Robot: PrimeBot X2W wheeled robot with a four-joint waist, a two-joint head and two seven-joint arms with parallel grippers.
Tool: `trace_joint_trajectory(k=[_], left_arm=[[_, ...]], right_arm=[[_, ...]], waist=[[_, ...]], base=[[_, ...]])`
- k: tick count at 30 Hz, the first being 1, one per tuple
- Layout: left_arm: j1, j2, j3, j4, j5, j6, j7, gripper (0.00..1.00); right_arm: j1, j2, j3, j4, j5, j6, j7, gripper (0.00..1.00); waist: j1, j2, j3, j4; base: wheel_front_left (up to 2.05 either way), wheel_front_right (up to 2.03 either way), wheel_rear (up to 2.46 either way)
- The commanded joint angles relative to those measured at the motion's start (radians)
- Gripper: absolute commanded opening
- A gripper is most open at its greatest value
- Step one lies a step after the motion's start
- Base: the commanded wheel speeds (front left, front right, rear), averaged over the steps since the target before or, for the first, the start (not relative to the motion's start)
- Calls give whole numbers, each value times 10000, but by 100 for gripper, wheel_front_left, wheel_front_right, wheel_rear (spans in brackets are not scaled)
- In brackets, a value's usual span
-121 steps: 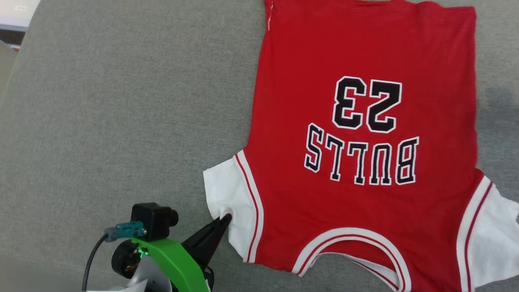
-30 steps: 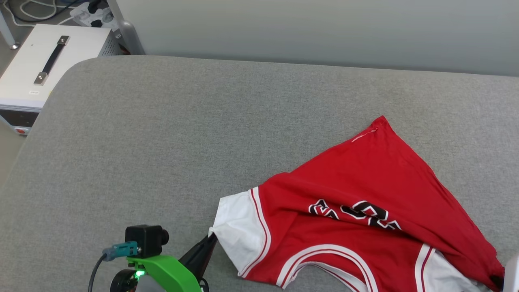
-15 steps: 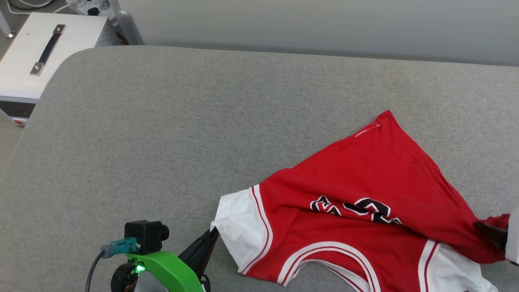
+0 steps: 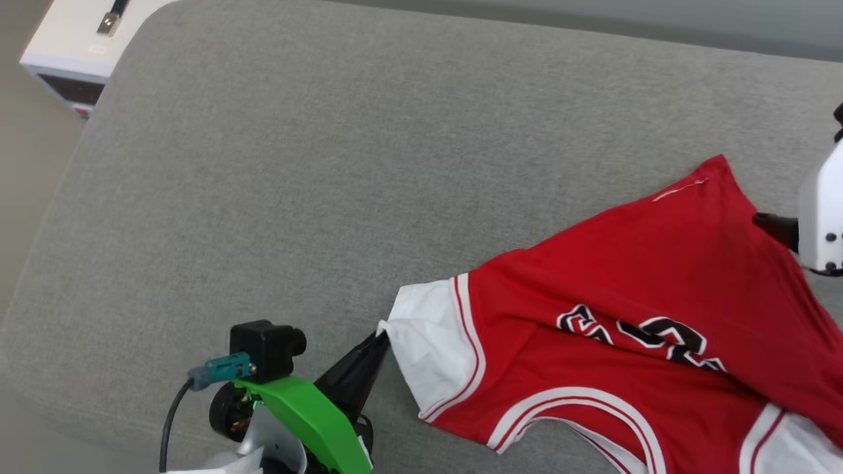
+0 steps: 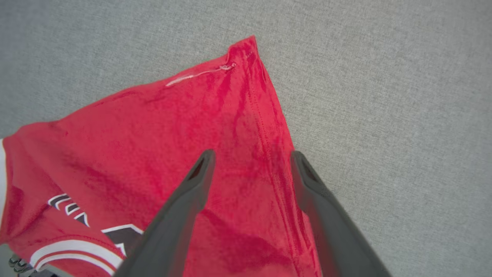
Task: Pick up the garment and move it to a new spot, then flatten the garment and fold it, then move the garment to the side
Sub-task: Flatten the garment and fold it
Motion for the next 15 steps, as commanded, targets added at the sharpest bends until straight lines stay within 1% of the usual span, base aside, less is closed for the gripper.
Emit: trace_joint_trajectory(k=[1, 5, 9, 15], left_arm=[[-207, -88, -22, 45, 60, -87, -60, 0], [-374, -281, -151, 139, 85, -197, -132, 0], [-511, -427, -262, 235, 117, -300, -199, 0], [-658, -586, -377, 353, 137, -417, -283, 0]], right_arm=[[-259, 4, 12, 250, -148, -9, 76, 100], [-871, -122, -37, 1108, -578, -9, 71, 100], [-1269, -279, -41, 1693, -933, -9, -26, 100], [-1365, -544, 111, 2439, -1411, -9, -270, 100]], waist=[[0, 0, 622, 654], [0, 0, 927, 1025], [0, 0, 1173, 1300], [0, 0, 1421, 1574]], base=[[0, 0, 0], [0, 0, 0], [0, 0, 0], [0, 0, 0]])
